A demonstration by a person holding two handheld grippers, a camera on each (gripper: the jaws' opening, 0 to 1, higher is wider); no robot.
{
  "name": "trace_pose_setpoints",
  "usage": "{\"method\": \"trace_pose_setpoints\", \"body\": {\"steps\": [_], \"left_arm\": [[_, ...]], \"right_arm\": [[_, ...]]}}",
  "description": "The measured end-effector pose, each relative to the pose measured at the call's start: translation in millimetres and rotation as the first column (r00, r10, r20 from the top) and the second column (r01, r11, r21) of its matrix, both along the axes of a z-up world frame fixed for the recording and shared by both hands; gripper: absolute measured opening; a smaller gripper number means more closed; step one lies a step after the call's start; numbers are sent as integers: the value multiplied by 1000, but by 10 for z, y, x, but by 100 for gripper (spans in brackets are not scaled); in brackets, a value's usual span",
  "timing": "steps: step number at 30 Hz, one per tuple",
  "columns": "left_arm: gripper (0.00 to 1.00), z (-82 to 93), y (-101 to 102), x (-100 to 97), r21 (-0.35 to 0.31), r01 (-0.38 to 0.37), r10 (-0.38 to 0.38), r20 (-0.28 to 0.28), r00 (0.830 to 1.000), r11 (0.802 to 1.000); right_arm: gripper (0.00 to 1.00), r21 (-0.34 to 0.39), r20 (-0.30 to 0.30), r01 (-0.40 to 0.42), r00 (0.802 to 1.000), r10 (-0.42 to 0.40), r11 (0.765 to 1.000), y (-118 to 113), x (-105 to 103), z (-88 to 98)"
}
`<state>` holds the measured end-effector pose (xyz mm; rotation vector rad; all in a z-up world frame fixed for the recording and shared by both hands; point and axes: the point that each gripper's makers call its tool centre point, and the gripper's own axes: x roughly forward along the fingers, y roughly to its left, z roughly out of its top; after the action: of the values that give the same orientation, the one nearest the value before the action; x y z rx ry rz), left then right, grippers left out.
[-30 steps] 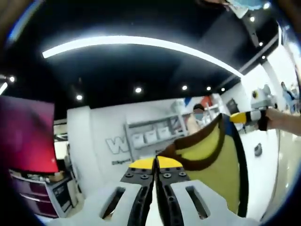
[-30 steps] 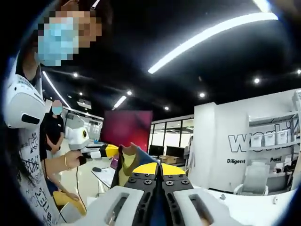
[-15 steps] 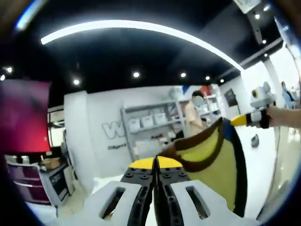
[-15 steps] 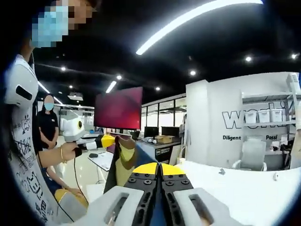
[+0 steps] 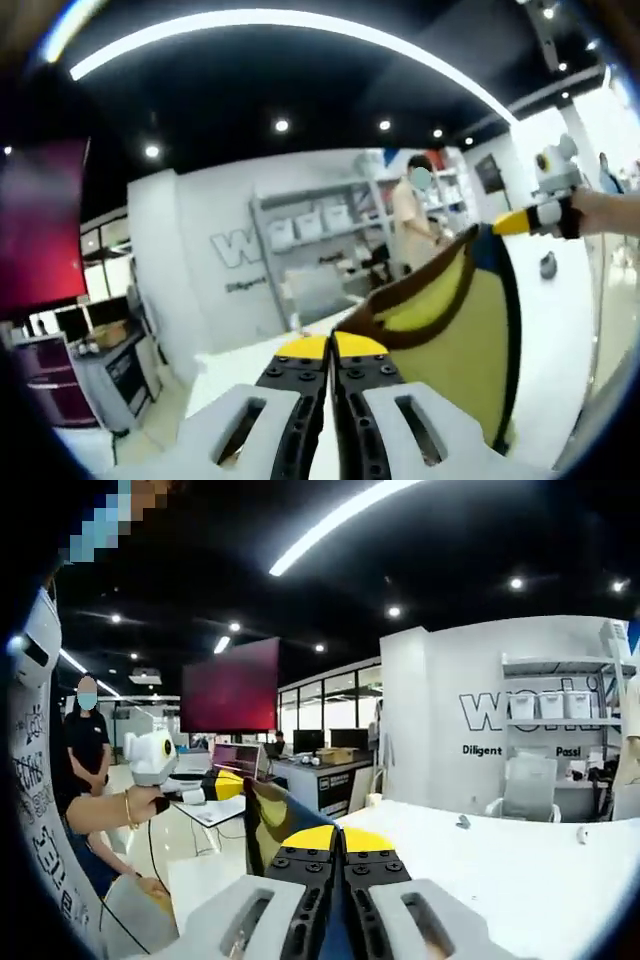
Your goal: Fold the garment on the visible template until the final outline fits inside the template.
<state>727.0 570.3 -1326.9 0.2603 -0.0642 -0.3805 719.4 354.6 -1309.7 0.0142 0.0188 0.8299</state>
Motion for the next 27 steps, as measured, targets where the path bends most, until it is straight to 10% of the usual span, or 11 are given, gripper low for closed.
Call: {"method": "trace_pose_setpoints", "body": {"steps": [27], "left_arm": [[0,-865,-24,1149,91,3,11,-155,988,996]], "right_arm": [[0,-136,-91,115,988,-127,984,-42,1179,-842]]}}
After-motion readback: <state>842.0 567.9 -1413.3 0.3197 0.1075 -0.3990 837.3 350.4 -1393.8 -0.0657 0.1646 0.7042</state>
